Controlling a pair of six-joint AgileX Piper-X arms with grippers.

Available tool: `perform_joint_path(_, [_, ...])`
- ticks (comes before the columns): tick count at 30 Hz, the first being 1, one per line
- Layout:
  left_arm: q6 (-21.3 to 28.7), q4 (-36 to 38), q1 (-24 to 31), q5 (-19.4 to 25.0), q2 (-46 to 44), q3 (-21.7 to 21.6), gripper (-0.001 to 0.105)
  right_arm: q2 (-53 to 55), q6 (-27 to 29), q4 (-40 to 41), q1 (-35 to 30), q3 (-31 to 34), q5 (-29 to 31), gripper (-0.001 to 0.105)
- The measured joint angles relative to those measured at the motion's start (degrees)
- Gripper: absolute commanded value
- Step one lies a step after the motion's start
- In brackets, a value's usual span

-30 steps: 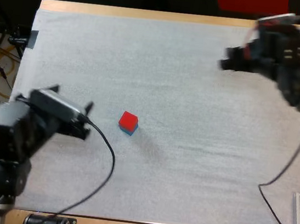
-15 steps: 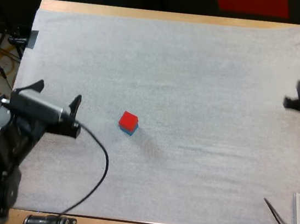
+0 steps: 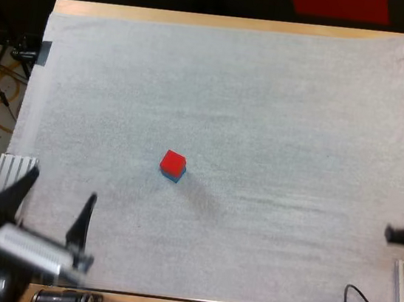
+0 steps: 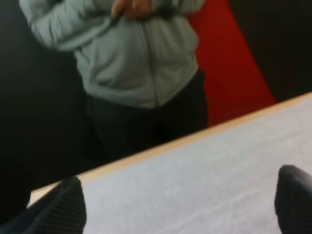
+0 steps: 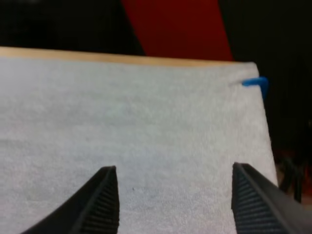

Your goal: Stack red cube on blue cube

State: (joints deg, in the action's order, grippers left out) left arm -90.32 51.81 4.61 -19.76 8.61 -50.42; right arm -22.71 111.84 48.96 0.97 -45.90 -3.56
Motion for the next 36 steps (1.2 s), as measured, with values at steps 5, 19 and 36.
perform_joint_path(5, [0.58,5.28,0.0,-0.23,-7.7,0.0,0.077,11.17,-2.56,0.03,0.0,4.31,0.01,0.051])
perform_joint_path(19, [2.4,19.2,0.07,-0.31,-9.57,0.52,0.077,23.38,-5.13,1.98,0.0,8.73,-2.92,0.051])
perform_joint_path(36, [0.78,11.88,0.07,4.44,-9.33,18.58,0.077,23.38,-5.15,4.86,0.0,16.33,-3.79,0.051])
